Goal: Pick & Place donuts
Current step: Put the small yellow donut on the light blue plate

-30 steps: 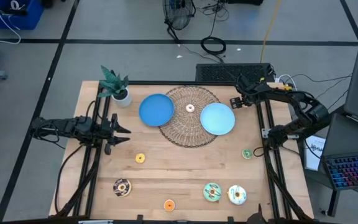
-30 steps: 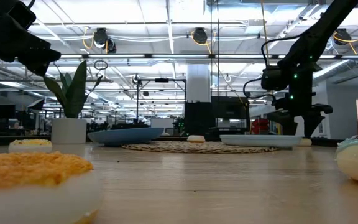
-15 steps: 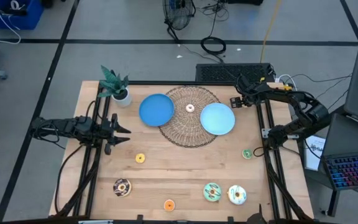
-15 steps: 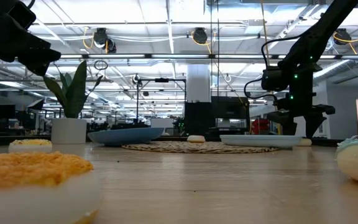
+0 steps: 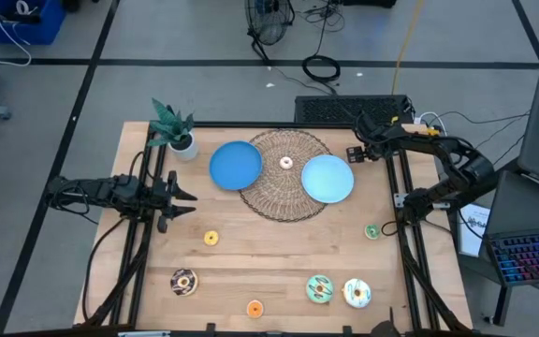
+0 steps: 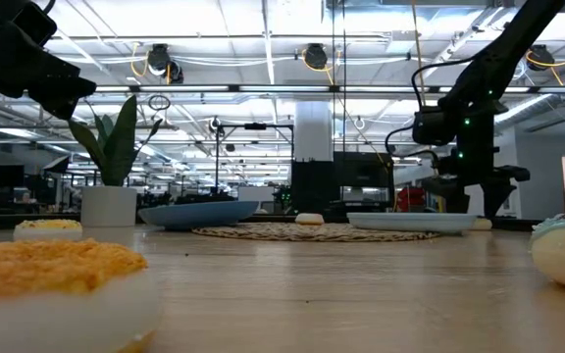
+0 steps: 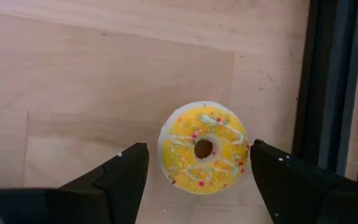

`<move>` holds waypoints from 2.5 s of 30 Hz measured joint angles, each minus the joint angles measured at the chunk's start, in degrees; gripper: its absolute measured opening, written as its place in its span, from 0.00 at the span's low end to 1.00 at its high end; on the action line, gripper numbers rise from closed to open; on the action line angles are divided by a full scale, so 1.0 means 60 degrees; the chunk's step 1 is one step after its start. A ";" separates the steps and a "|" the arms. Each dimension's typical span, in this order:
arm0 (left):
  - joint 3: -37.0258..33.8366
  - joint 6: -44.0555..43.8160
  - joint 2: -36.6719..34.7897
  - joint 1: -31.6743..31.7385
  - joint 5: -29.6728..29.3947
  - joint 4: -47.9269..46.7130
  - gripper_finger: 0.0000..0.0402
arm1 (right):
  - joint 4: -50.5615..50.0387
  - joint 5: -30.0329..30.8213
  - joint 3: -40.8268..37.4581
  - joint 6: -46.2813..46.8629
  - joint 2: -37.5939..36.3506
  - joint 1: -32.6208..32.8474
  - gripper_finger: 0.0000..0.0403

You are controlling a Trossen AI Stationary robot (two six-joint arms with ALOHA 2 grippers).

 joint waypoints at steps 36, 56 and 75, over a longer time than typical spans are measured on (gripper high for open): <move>0.0000 0.0000 -0.0004 0.0000 0.0000 -0.0004 0.37 | -0.0149 -0.0039 0.0026 -0.0597 0.0065 0.0135 0.40; 0.0000 0.0000 -0.0001 -0.0001 -0.0001 0.0000 0.37 | 0.0992 -0.2461 0.0034 -0.1055 -0.3286 0.1029 0.39; 0.0000 0.0000 0.0000 -0.0003 0.0000 -0.0003 0.37 | 0.2294 -0.4174 0.0034 -0.3070 -0.3675 0.3453 0.39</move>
